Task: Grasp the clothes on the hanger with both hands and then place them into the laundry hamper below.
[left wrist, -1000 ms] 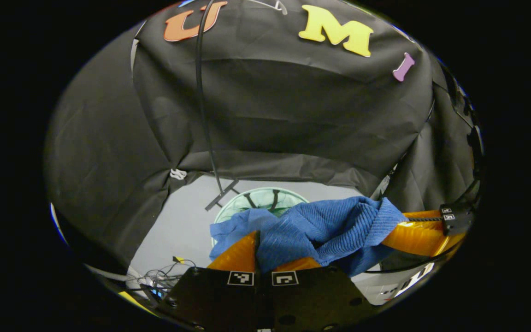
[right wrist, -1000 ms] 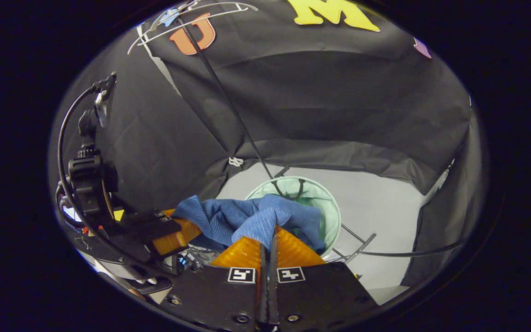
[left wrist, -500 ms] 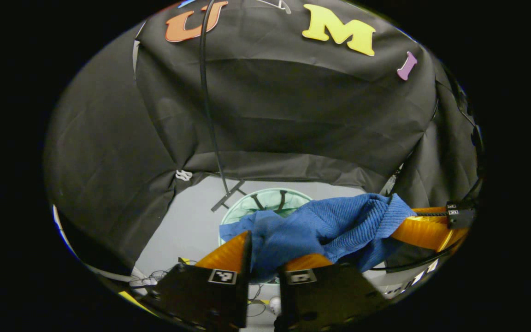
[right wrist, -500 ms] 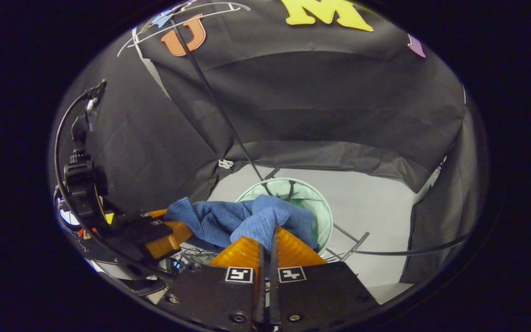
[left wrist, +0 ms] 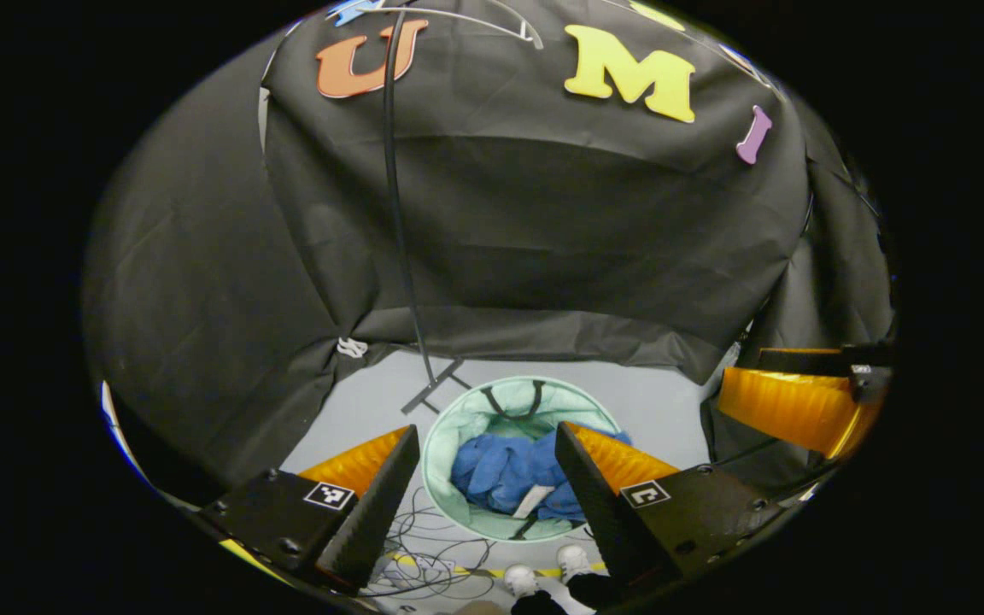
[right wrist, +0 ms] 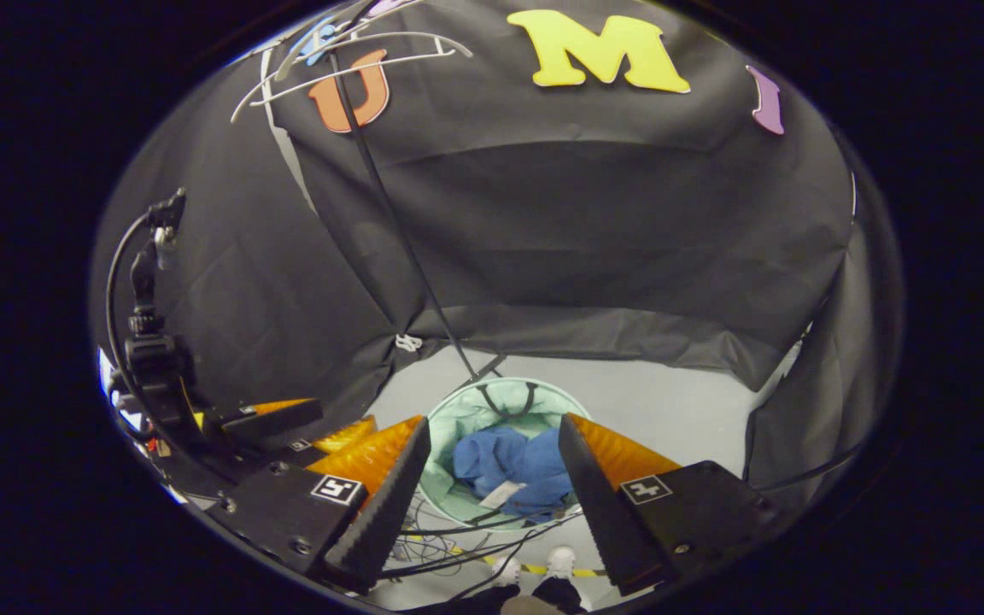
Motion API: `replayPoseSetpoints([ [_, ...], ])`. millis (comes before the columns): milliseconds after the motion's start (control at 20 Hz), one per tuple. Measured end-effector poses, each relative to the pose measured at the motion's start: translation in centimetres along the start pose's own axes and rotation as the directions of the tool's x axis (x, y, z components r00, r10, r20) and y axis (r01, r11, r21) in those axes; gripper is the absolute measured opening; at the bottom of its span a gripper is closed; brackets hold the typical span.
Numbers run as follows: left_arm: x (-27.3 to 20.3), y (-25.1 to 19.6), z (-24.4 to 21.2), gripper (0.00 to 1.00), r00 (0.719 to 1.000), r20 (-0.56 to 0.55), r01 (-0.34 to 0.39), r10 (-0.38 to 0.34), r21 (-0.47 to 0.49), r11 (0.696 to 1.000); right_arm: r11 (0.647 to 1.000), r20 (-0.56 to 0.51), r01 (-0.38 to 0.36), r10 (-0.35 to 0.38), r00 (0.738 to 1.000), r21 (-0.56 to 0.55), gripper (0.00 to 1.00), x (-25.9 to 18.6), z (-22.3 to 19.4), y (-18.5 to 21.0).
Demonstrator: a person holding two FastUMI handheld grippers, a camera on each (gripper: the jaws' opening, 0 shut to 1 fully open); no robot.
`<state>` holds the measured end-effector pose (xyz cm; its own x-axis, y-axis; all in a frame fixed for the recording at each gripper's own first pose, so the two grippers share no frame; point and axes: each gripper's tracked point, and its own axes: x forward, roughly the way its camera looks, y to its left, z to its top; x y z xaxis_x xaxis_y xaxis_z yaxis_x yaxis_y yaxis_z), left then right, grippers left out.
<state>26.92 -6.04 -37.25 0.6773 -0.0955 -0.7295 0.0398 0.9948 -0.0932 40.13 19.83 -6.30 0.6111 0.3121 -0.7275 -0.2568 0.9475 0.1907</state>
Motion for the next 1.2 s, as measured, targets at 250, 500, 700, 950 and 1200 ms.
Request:
replayPoseSetpoints([
  [250, -2.2, 0.2, 2.7, 0.97, 0.996, 0.093, -0.010, 0.009, 0.008, 1.000, 0.999, 0.055, 0.014, -0.012, 0.998, -0.046, 0.97, -1.5, 1.1, -0.1],
  [500, -3.0, 0.1, 3.3, 0.97, 0.992, 0.127, -0.009, 0.007, 0.017, 1.000, 0.997, 0.087, 0.024, -0.018, 0.996, -0.070, 0.96, -2.4, 1.5, 0.4],
  [700, -5.0, 0.1, 5.1, 0.97, 0.981, 0.194, -0.035, 0.027, 0.035, 0.999, 0.996, 0.176, 0.055, -0.041, 0.984, -0.073, 0.96, -5.3, 3.2, 0.7],
  [950, -12.8, -0.8, 10.2, 0.97, 0.926, 0.376, -0.043, 0.025, 0.041, 0.998, 0.994, 0.359, 0.070, -0.036, 0.933, -0.082, 0.96, -13.1, 7.6, 1.7],
  [1200, -21.6, -3.4, 15.4, 0.92, 0.844, 0.537, -0.024, -0.020, 0.076, 0.997, 0.993, 0.527, 0.084, -0.027, 0.849, -0.086, 1.00, -22.6, 12.0, 2.1],
])
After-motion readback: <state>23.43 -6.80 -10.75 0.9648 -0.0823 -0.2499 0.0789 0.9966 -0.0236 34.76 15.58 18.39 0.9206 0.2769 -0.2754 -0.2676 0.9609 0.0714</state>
